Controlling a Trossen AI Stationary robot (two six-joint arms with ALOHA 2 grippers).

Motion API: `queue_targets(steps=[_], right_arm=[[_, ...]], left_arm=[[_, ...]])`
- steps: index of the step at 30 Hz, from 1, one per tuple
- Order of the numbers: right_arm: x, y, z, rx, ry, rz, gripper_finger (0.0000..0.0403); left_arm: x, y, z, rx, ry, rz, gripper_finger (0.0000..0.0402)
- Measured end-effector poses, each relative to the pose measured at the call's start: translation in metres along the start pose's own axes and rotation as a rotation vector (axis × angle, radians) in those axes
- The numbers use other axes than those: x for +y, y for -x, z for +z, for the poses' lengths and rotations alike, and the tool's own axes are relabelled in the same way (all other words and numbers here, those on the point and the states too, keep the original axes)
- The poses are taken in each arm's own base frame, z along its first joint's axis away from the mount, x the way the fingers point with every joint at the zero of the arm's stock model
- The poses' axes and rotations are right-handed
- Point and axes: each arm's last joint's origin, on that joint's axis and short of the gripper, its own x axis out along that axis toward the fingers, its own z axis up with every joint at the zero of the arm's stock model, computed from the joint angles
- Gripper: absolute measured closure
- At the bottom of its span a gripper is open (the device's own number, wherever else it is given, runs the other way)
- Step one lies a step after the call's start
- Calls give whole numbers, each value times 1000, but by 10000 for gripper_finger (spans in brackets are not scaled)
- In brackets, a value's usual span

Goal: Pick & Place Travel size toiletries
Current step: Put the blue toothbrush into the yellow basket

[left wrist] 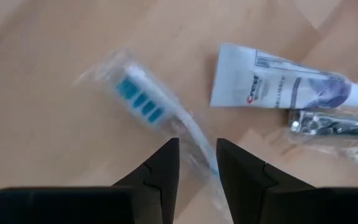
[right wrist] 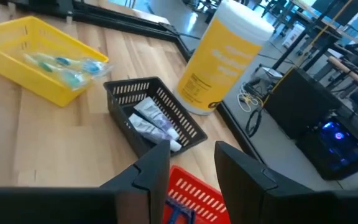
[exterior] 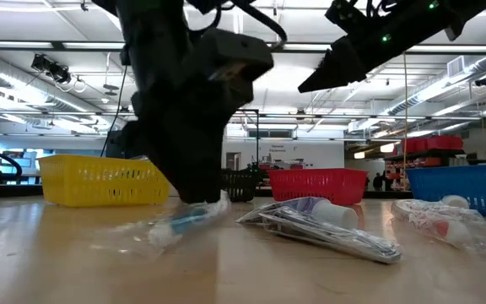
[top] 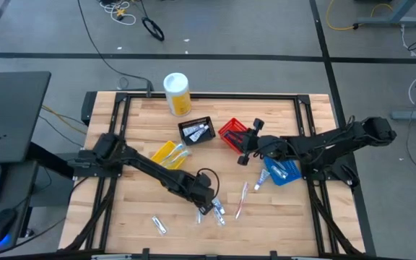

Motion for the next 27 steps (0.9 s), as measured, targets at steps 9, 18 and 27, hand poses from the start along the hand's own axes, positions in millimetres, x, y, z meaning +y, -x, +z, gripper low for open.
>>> queue_targets(steps=[9,18,27], right_arm=[[-10,-7,2,-33,-19,20,266],[-20,-12,1,-28,-33,-17,266],[-21,-13,0,-20,-31,-18,266]], left_arm=[[6,-14,-4,29,-24,78,289],[14,-5,-2,40,-106,174,373],[11,84,15,-120,-184,311,363]])
